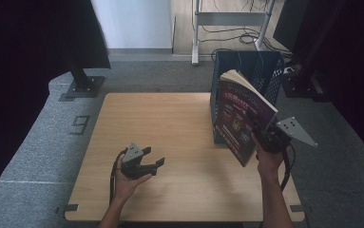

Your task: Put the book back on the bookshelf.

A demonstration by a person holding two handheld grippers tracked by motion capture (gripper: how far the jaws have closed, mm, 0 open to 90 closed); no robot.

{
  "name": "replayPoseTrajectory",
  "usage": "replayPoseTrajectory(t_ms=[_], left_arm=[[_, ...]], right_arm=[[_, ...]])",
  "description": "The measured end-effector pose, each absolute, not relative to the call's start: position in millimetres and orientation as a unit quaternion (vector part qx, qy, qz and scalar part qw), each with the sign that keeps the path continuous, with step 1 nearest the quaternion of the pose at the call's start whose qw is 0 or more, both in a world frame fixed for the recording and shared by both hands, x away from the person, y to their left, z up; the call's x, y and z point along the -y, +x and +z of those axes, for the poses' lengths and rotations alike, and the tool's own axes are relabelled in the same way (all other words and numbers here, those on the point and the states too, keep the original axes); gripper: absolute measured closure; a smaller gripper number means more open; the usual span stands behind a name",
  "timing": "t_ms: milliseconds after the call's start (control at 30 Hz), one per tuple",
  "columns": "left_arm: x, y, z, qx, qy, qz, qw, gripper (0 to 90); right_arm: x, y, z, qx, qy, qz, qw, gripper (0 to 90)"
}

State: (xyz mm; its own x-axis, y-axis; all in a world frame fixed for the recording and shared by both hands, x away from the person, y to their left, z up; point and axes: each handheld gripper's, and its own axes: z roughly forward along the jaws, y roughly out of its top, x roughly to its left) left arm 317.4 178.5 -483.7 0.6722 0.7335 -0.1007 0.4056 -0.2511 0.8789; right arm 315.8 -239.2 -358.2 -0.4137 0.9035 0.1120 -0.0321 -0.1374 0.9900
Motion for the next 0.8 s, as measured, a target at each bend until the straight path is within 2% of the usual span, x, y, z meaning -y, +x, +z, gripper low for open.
replayPoseTrajectory(t_ms=[800], left_arm=[[-181.7, 318.1, -483.1, -0.372, 0.770, 0.167, 0.491, 26.2]], right_arm=[[231.3, 344.7, -346.2, -0.537, 0.411, 0.628, 0.386, 81.8]])
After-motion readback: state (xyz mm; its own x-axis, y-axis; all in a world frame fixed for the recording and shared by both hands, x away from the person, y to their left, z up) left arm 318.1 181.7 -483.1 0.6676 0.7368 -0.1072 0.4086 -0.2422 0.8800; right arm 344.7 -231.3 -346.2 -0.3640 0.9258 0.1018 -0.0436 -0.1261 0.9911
